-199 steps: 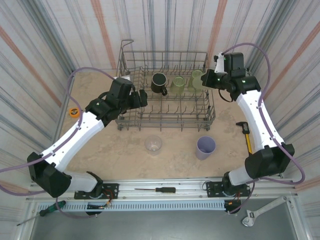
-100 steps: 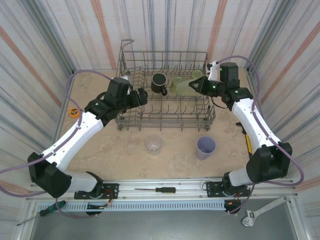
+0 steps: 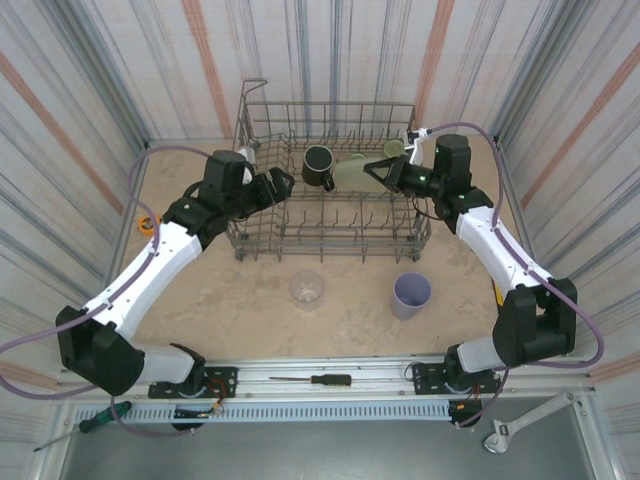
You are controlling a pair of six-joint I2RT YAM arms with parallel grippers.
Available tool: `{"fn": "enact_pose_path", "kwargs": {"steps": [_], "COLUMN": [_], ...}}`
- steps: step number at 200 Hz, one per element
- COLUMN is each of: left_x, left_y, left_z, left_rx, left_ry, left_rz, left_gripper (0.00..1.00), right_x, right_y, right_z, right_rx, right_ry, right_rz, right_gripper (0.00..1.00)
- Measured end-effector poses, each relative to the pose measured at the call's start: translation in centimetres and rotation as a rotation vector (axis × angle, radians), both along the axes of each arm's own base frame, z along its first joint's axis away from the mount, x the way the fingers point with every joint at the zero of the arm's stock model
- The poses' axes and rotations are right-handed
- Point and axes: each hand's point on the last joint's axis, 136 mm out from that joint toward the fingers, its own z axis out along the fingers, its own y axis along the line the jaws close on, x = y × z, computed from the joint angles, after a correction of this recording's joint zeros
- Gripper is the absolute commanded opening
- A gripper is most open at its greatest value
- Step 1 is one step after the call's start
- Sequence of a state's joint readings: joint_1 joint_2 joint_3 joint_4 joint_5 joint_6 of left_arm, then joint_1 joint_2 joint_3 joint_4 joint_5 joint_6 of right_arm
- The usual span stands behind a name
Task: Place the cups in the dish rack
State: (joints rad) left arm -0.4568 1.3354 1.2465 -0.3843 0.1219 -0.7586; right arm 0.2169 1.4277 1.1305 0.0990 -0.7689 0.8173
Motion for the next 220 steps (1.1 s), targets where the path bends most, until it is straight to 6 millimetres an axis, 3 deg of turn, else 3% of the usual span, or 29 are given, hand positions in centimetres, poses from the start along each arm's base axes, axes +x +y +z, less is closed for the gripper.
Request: {"fn": "enact_pose_path", "kwargs": {"steps": [69, 105, 220], "left_x": [1.6, 2.3, 4.1], "left_y": [-2.8, -4.1, -6.8], "left_z": [-1.0, -1.7, 2.1], "left_rx": [-0.134, -0.199, -0.473], "left_ry": [0.049, 0.085, 0.05], "left_rz": [-0.063, -0.087, -0.15], "left_gripper": [0.99, 0.99, 0.99], "right_x": [0.2, 0.5, 0.0], "right_y": [0.9, 1.4, 3.4], "right_z": [2.3, 2.4, 3.0], "right_rx": [0.141, 0.209, 0.307], "right_ry": [-0.058, -0.056, -0.038], "right_rz": [0.045, 0.072, 0.132], "right_gripper": [0.0, 0.0, 0.0]}}
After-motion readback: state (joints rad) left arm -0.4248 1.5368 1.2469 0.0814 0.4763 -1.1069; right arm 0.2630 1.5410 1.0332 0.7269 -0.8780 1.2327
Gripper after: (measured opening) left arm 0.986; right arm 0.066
